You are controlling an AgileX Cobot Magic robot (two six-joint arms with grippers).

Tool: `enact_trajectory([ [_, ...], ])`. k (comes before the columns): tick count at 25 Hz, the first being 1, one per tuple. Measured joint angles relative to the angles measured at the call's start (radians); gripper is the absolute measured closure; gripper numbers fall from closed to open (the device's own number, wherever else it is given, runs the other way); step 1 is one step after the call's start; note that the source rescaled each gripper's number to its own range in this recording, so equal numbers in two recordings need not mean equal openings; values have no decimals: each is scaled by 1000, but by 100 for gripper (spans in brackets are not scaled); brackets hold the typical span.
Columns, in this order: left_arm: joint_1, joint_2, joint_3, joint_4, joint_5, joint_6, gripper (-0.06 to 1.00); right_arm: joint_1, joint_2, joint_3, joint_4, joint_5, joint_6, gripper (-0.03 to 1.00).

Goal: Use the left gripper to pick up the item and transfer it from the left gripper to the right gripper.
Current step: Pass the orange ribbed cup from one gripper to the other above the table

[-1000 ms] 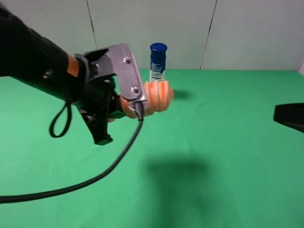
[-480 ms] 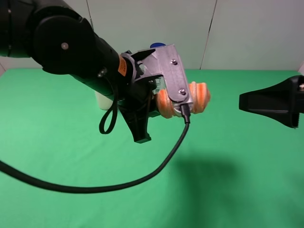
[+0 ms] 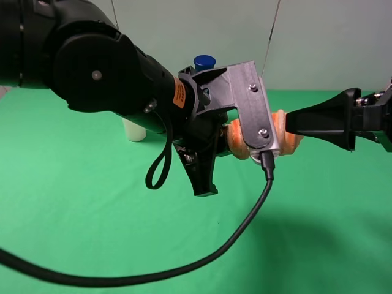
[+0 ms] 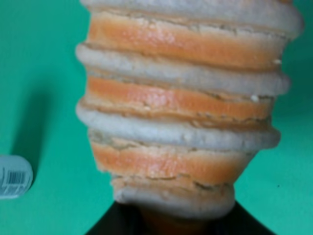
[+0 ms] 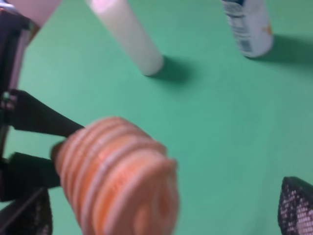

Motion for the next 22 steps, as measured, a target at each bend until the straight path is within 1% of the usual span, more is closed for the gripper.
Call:
enact_trajectory([
  [5,-5,0,0,-2,-51,0,94,0,21,0,45,50,-56,-3],
  [9,-5,0,0,-2,-99,0,94,0,23,0,51,63,-77,-3],
  [16,-24,0,0,-2,-127,0,94,0,23,0,63,89,-97,-3],
  [22,-28,0,0,-2,-127,0,94,0,23,0,66,93,-103,-2],
])
